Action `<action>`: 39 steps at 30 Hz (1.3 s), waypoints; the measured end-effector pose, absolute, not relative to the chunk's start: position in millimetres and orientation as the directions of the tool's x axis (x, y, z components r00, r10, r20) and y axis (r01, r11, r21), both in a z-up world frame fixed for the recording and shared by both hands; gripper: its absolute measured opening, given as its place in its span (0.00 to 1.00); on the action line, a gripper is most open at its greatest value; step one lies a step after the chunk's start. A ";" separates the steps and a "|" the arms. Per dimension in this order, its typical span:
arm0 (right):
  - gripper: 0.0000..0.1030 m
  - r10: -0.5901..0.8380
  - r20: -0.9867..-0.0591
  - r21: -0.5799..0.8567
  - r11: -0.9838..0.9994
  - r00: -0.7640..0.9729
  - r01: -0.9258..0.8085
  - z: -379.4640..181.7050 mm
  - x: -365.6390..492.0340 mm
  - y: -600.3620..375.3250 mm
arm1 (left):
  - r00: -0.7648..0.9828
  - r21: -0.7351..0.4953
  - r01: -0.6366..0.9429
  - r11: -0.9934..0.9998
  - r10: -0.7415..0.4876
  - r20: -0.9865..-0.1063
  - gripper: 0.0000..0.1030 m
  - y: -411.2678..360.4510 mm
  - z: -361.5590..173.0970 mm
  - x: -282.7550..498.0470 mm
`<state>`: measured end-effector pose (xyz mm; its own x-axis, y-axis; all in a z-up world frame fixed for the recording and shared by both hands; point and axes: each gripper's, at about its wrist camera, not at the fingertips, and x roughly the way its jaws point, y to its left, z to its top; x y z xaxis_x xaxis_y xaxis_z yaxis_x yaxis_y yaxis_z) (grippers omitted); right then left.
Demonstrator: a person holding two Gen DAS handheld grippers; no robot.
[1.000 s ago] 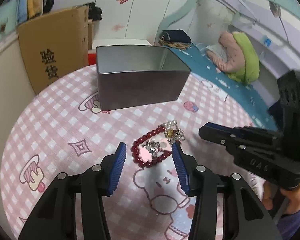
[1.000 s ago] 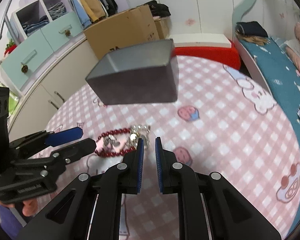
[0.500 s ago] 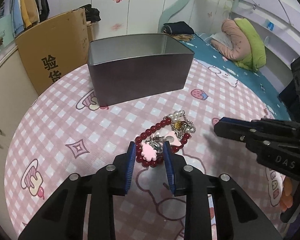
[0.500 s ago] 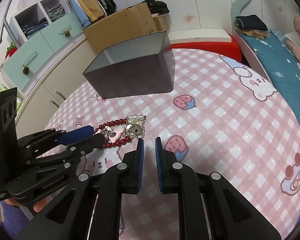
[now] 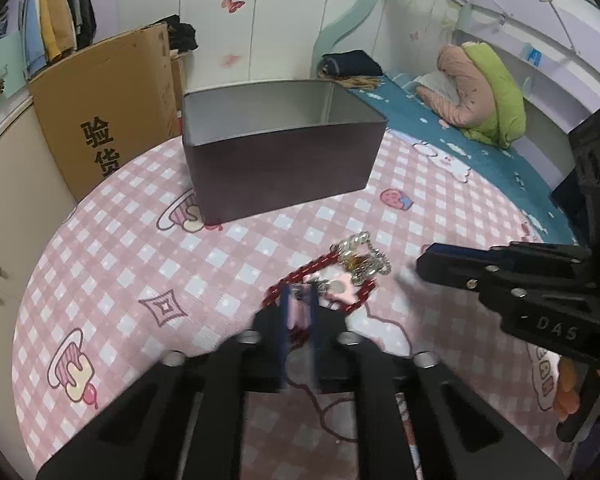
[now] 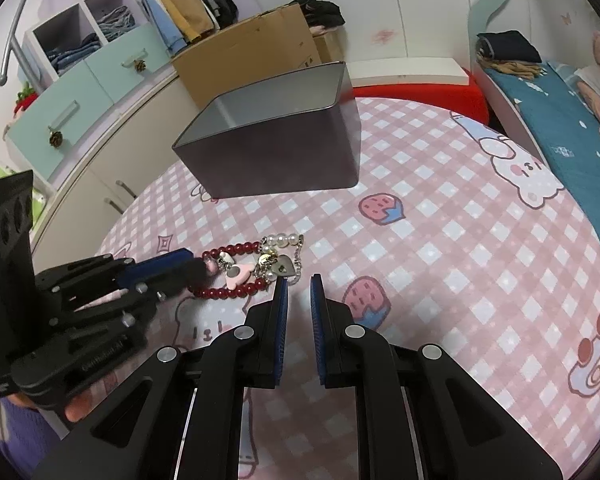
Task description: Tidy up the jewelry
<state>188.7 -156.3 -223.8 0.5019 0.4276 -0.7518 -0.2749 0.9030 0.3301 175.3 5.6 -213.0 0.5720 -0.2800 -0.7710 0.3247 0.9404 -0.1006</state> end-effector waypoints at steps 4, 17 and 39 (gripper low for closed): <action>0.13 0.435 -0.748 0.328 0.899 0.501 -0.292 -221.3 188.1 -150.3 | 0.568 -0.110 0.311 0.944 -0.277 -0.775 0.02 13.2 -213.7 177.1; 0.13 0.443 -0.754 0.323 0.893 0.486 -0.313 -221.5 189.3 -136.1 | 0.568 -0.212 0.305 0.929 -0.356 -0.742 0.01 33.2 -205.4 175.4; 0.13 0.451 -0.751 0.334 0.889 0.482 -0.313 -223.7 191.0 -140.6 | 0.549 -0.078 0.376 0.923 -0.290 -0.784 0.08 -3.8 -222.2 193.7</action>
<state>191.0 -140.6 -223.7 0.4819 0.4512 -0.7511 -0.3129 0.8893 0.3335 193.7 -3.8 -222.2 0.5493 -0.2902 -0.7836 0.3761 0.9233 -0.0783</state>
